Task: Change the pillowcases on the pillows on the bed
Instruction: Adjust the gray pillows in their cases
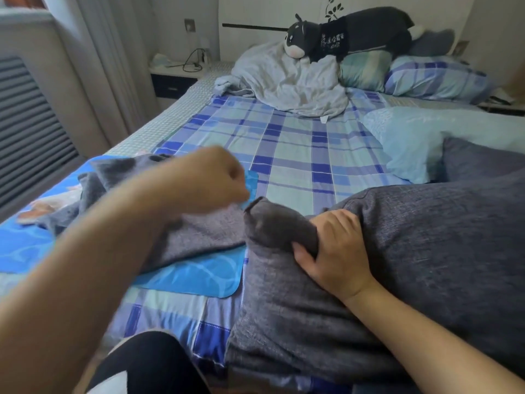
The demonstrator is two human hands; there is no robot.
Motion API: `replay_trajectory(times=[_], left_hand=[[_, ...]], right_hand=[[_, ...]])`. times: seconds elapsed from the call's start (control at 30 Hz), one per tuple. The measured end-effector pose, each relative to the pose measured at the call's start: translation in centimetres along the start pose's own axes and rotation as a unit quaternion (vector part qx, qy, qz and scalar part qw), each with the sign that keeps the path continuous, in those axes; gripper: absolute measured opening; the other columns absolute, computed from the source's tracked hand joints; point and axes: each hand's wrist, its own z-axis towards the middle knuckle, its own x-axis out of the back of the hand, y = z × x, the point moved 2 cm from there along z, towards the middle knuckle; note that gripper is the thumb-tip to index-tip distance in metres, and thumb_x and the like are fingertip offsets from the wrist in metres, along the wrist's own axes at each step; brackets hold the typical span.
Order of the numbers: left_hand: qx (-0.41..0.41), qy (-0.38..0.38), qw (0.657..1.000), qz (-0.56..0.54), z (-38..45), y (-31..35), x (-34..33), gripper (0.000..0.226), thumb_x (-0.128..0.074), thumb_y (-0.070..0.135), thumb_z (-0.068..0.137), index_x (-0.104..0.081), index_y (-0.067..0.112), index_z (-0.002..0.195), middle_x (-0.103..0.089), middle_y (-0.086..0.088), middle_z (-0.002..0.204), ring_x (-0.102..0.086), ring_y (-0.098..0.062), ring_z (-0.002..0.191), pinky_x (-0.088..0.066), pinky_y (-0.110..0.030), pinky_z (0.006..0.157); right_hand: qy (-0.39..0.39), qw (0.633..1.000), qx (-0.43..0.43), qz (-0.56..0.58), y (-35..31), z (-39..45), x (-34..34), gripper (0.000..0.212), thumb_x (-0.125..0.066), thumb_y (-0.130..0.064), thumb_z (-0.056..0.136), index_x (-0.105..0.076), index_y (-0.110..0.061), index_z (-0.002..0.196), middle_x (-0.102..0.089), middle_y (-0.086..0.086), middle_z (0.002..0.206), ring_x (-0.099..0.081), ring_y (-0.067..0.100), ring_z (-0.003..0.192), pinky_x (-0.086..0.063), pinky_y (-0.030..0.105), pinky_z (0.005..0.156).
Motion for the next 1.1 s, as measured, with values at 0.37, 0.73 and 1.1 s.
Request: replay_trajectory(times=[0.37, 0.73, 1.1], left_hand=[[0.023, 0.087, 0.986, -0.14, 1.3, -2.0, -5.3, 0.016, -0.071, 0.035, 0.089, -0.07, 0.023, 0.079, -0.072, 0.005, 0.074, -0.071, -0.018, 0.077, -0.058, -0.034, 0.078], [0.069, -0.027, 0.814, -0.576, -0.4, -3.3, -8.2, 0.014, -0.057, 0.009, 0.097, -0.069, 0.005, 0.093, -0.064, -0.007, 0.084, -0.056, -0.017, 0.078, -0.046, -0.03, 0.072], [-0.06, 0.038, 0.727, -0.683, -0.2, -3.1, -13.1, 0.015, -0.069, 0.01, 0.087, -0.072, 0.012, 0.102, -0.069, -0.009, 0.095, -0.062, -0.017, 0.085, -0.049, -0.028, 0.08]], right_hand=[[0.015, 1.0, 0.015, -0.007, 0.0, 0.2, 0.3, 0.044, -0.058, -0.044, 0.093, -0.064, 0.0, 0.09, -0.058, 0.013, 0.085, -0.054, 0.033, 0.081, -0.042, 0.048, 0.087], [0.034, 0.999, 0.026, 0.004, -0.5, -0.3, 1.4, 0.044, -0.054, -0.044, 0.093, -0.062, 0.0, 0.095, -0.058, 0.013, 0.091, -0.052, 0.032, 0.087, -0.039, 0.047, 0.089], [0.014, 1.0, -0.019, 0.005, -0.1, 0.0, 1.4, 0.045, -0.05, -0.043, 0.091, -0.061, 0.0, 0.092, -0.056, 0.012, 0.089, -0.049, 0.031, 0.088, -0.037, 0.044, 0.089]])
